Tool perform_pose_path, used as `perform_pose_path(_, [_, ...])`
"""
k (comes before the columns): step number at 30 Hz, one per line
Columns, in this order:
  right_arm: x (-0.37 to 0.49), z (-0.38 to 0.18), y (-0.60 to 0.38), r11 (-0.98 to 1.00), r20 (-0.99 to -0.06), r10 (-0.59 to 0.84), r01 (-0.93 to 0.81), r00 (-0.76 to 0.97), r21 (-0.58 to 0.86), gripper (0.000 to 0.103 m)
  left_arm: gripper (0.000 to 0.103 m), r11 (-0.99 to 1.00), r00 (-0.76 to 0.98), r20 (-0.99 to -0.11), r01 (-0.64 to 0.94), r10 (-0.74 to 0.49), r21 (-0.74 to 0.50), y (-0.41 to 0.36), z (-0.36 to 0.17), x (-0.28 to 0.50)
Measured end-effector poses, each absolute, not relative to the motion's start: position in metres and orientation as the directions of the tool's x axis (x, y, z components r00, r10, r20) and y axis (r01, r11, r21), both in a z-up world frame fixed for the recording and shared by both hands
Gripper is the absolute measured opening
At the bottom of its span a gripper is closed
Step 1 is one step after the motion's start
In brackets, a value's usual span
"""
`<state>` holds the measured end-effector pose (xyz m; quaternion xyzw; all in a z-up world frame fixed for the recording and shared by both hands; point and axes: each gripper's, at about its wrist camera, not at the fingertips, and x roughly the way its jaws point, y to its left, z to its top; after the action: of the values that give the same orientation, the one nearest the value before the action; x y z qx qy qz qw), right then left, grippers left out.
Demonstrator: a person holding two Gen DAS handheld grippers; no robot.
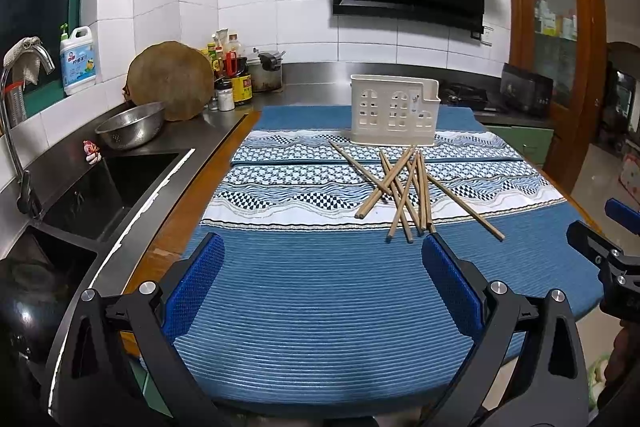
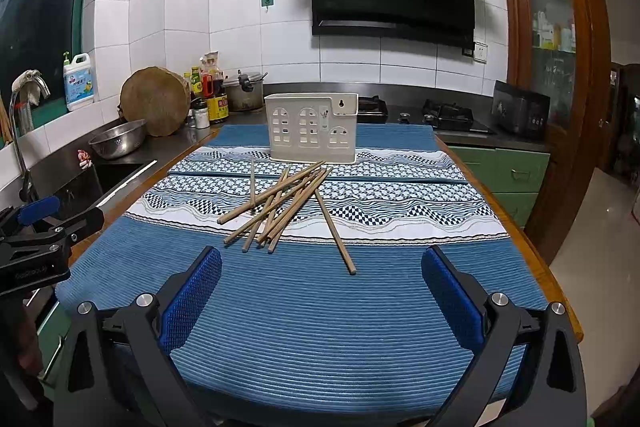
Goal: Organize utensils
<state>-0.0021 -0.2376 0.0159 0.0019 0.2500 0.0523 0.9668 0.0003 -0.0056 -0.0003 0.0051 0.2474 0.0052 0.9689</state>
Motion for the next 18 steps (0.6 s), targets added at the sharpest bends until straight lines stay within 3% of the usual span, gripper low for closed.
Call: perform_pose_path(18, [0.0008,0.015,-0.2351,0.993,-0.489,0.114,-0.112,0.865,0.035,0.097,0.098,1.0,0.875,-0.485,-0.008,0.011,0.009,-0.007,-0.0005,0.0007])
